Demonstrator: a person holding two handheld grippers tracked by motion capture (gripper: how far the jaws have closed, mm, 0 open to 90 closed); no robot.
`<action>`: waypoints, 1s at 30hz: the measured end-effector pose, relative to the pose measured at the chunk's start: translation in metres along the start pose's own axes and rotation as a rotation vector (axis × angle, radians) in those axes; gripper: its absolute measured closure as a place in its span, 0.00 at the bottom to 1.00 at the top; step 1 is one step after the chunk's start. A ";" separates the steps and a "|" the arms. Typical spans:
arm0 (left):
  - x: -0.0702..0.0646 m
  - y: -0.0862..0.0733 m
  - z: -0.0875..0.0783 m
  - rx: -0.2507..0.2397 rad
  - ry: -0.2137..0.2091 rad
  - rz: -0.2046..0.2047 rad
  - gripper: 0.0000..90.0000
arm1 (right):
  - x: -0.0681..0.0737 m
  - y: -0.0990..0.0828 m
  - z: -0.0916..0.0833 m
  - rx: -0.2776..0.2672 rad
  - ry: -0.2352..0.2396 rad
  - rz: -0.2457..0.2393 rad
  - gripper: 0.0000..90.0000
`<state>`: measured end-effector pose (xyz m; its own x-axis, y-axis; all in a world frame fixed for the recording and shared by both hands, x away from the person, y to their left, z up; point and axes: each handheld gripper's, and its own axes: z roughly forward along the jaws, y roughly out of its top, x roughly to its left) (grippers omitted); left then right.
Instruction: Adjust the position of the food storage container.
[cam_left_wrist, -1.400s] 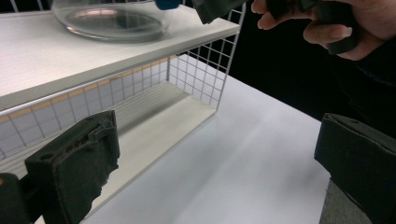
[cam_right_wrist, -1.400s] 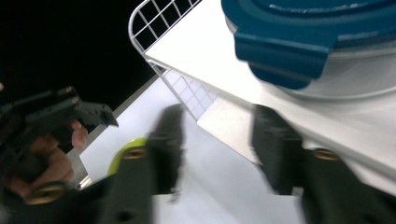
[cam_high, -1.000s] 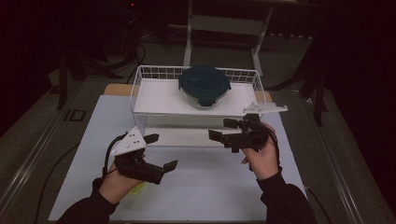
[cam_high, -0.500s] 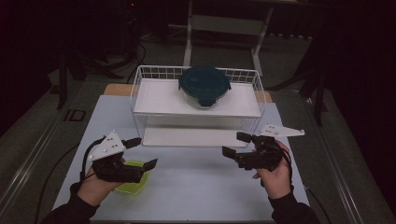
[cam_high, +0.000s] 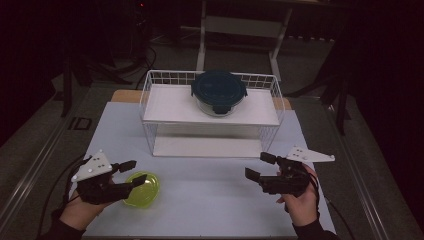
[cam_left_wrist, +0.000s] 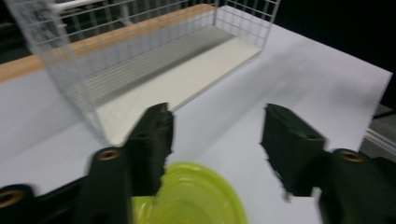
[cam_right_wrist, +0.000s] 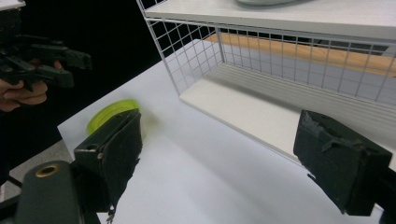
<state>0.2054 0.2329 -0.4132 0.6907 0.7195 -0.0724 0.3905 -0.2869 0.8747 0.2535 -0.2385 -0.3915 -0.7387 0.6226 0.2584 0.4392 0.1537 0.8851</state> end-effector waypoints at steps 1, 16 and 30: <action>0.001 -0.002 -0.001 0.000 0.004 -0.004 0.52 | -0.001 -0.002 -0.002 -0.001 -0.001 0.001 0.17; 0.032 -0.043 -0.021 0.095 0.097 -0.076 0.88 | -0.010 -0.022 -0.011 -0.019 -0.012 0.043 0.17; 0.046 -0.088 -0.004 0.243 0.129 -0.160 0.98 | -0.010 -0.026 -0.010 -0.012 -0.012 0.046 0.17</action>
<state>0.2005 0.2936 -0.4914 0.5323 0.8373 -0.1250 0.6328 -0.2955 0.7157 0.2442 -0.2565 -0.4137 -0.7113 0.6382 0.2945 0.4667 0.1156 0.8768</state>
